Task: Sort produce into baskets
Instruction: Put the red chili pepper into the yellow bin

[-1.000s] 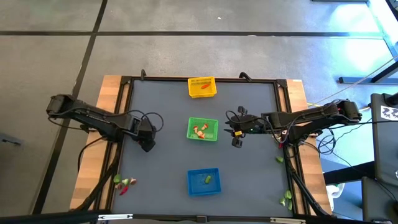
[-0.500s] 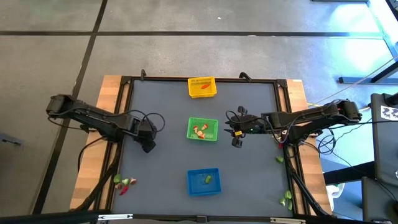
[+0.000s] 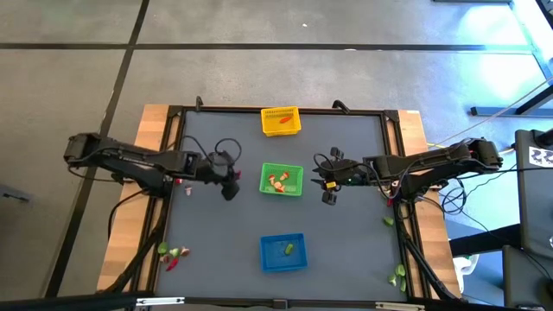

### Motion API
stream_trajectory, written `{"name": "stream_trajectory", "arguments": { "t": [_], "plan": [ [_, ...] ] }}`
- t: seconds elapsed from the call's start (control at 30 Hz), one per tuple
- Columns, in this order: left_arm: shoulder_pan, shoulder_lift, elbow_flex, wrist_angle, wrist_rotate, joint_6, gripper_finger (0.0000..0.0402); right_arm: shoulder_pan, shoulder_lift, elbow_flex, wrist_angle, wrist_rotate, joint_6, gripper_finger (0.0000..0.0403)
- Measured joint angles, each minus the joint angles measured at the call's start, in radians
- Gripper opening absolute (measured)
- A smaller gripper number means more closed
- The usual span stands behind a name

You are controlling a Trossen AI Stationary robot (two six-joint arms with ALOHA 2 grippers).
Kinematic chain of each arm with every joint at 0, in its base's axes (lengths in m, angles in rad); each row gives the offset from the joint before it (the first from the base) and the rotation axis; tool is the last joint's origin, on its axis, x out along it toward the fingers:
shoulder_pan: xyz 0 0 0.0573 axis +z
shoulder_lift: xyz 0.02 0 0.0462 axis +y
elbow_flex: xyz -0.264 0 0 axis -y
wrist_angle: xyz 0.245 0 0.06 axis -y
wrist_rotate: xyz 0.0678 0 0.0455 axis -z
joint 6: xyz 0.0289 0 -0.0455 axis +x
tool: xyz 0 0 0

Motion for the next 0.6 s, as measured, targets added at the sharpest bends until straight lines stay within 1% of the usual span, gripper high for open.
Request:
{"name": "stream_trajectory", "arguments": {
  "t": [0.2,0.37,0.47,0.6],
  "plan": [
    [0.077,0.000,0.000,0.318,-0.046,0.108,0.0063,0.000,0.000,0.000,0.001,0.009,0.000,0.0152],
    [0.138,0.011,0.000,0.491,-0.057,0.198,0.0065,0.000,0.000,0.000,0.010,0.010,0.000,0.0152],
    [0.178,0.047,0.000,0.608,-0.057,0.253,0.0062,0.000,0.000,0.000,0.034,0.010,-0.005,0.0152],
    [0.223,0.121,0.000,0.749,-0.057,0.285,0.0063,0.000,0.000,0.000,0.066,0.010,-0.017,0.0152]
  ]
}}
